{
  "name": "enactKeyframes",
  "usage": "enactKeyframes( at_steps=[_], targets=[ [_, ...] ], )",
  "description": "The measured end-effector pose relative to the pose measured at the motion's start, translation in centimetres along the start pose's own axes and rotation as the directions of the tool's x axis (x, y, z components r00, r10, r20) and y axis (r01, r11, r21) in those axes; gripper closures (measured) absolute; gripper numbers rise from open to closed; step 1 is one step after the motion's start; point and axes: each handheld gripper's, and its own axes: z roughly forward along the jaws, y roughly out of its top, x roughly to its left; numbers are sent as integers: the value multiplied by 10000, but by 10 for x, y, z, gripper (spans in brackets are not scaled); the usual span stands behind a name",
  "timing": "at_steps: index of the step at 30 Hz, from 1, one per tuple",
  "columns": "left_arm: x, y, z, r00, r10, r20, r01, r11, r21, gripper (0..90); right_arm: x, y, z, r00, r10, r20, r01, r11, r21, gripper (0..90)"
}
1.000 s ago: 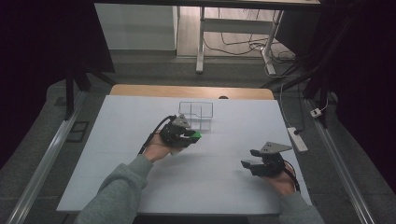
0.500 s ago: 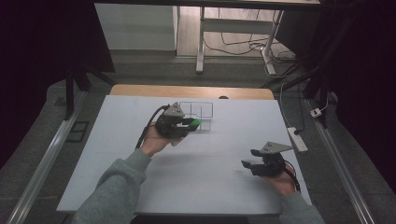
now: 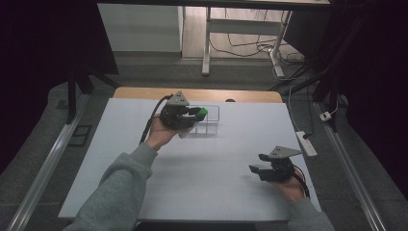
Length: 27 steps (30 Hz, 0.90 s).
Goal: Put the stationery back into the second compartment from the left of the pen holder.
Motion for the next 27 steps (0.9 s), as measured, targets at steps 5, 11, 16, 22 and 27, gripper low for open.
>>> enactKeyframes(
  at_steps=[5, 11, 16, 22, 27],
  targets=[
    [5, 8, 4, 10000, -19, 34, 20, 9997, -231, 667, -1, 0, 0, 10000, 9, 30, -9, 10000, -16, 354],
    [9, 16, 9, 10000, 37, -31, -38, 9991, -411, 667, -1, -1, -1, 10000, 76, 31, -76, 10000, -24, 354],
    [11, 22, 12, 9998, 201, -58, -204, 9979, -607, 667, -1, -1, -1, 10000, 76, 22, -76, 10000, -29, 354],
    [17, 25, 18, 9999, 102, -110, -109, 9979, -640, 667, -2, -1, -2, 9999, 99, 50, -99, 9999, -24, 354],
    [21, 23, 24, 10000, 89, -38, -92, 9970, -766, 666, -2, -1, -1, 10000, 79, 38, -79, 10000, -11, 354]
  ],
)
